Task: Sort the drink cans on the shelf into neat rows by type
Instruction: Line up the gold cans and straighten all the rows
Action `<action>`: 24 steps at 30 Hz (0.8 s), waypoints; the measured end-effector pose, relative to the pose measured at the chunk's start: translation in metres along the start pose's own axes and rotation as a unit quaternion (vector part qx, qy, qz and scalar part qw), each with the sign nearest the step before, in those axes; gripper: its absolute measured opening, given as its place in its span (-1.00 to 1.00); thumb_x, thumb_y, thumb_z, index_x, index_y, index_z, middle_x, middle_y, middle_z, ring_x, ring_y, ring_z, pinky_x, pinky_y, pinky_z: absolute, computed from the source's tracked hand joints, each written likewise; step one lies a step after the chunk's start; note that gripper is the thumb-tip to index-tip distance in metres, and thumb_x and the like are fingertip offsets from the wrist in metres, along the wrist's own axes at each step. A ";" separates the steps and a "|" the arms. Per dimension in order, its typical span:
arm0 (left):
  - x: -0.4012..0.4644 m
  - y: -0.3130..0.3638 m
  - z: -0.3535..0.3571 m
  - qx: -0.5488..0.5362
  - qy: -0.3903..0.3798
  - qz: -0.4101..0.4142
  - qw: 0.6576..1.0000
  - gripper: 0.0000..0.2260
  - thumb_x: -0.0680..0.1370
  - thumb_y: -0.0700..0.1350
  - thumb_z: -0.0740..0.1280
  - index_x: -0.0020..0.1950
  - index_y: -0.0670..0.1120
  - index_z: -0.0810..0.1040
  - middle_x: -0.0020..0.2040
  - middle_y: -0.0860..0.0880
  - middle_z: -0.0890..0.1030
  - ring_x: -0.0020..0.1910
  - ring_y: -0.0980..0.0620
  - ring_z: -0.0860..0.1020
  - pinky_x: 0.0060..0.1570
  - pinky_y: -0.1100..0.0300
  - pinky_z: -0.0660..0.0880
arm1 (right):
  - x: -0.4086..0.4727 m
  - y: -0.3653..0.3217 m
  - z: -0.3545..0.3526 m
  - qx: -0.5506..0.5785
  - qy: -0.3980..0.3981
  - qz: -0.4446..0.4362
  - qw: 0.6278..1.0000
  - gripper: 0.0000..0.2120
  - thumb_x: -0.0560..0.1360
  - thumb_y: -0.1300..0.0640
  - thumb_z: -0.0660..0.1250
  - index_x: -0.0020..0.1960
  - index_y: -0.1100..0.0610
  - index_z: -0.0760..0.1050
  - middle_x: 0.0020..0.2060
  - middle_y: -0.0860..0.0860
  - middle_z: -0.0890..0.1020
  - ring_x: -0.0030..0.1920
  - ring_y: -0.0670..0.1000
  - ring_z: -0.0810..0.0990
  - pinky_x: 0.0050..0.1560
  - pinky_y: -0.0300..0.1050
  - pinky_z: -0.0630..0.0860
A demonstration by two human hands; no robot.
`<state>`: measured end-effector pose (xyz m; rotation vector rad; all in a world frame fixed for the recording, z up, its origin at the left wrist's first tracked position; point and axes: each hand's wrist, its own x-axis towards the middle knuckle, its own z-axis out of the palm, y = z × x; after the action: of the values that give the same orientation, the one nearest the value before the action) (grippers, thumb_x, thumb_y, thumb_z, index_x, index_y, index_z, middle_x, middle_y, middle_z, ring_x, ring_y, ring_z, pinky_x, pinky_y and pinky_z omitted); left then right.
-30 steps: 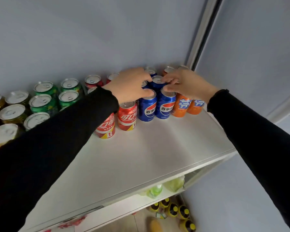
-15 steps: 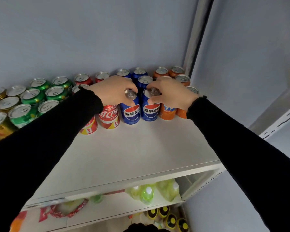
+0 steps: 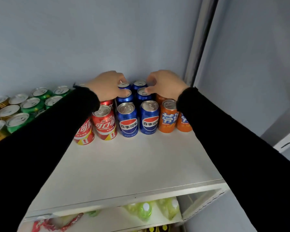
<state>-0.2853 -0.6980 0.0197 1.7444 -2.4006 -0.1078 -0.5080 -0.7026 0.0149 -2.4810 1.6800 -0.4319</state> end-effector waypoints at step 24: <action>0.045 -0.023 0.013 -0.023 0.035 -0.019 0.999 -0.56 0.55 0.11 0.38 0.35 -0.09 0.52 0.27 -0.14 0.54 0.23 -0.14 0.49 0.18 0.04 0.40 | 0.054 0.009 0.004 0.002 -0.011 0.053 0.999 -0.59 0.53 -0.15 0.36 0.17 0.16 0.59 0.11 0.09 0.63 0.09 0.09 0.57 0.00 -0.07 0.44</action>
<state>-0.2794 -0.7487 0.0072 1.7445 -2.2991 -0.1033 -0.4962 -0.7563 0.0178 -2.3703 1.7912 -0.3943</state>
